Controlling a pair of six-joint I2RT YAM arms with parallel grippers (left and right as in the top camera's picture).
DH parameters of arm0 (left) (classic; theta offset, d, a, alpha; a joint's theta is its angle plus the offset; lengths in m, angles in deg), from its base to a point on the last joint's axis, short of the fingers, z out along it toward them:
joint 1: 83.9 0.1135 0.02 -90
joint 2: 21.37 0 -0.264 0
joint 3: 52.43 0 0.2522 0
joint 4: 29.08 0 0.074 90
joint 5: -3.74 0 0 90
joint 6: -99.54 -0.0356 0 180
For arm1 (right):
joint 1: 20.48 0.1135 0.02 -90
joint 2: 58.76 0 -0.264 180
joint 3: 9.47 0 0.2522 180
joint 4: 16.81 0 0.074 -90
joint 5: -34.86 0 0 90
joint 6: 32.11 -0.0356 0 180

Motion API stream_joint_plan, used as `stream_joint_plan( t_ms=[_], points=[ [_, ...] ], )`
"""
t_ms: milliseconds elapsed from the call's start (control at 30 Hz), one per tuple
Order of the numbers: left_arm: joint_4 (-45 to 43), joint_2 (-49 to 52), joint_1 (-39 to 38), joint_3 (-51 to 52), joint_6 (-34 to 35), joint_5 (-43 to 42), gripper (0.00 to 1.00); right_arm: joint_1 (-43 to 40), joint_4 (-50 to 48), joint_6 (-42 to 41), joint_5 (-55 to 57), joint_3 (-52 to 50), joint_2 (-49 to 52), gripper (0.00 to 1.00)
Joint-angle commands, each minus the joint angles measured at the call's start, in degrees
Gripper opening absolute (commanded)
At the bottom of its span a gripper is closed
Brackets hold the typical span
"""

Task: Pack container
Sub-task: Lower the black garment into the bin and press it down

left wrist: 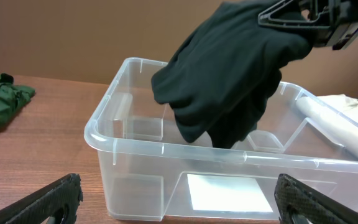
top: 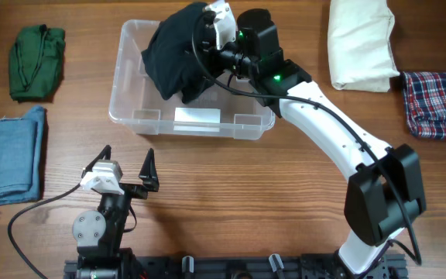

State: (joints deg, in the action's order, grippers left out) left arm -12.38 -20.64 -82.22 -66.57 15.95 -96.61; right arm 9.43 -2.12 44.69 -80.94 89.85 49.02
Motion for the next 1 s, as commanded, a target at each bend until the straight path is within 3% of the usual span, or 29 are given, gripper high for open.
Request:
stream_joint_plan(
  t_ms=[0, 300, 700, 867, 967],
  points=[
    [0.52, -0.42, 0.33, 0.04, 0.46, 0.13, 1.00, 0.13, -1.07, -0.48, -2.99, 1.81, 2.64, 0.04],
    [0.52, -0.42, 0.33, 0.04, 0.46, 0.13, 1.00, -1.03, 5.51, 1.18, 1.55, 1.81, 3.82, 0.04],
    [0.52, -0.42, 0.33, 0.04, 0.46, 0.13, 1.00, -8.70, 15.56, 2.78, 8.35, 1.81, 3.82, 0.05],
    [0.52, -0.42, 0.33, 0.04, 0.46, 0.13, 1.00, -10.29, 17.68, 2.75, 11.23, 1.81, 3.82, 0.19],
    [0.52, -0.42, 0.33, 0.04, 0.46, 0.13, 1.00, -10.27, 19.32, 4.48, 15.52, 1.81, 3.82, 0.45]
  ],
)
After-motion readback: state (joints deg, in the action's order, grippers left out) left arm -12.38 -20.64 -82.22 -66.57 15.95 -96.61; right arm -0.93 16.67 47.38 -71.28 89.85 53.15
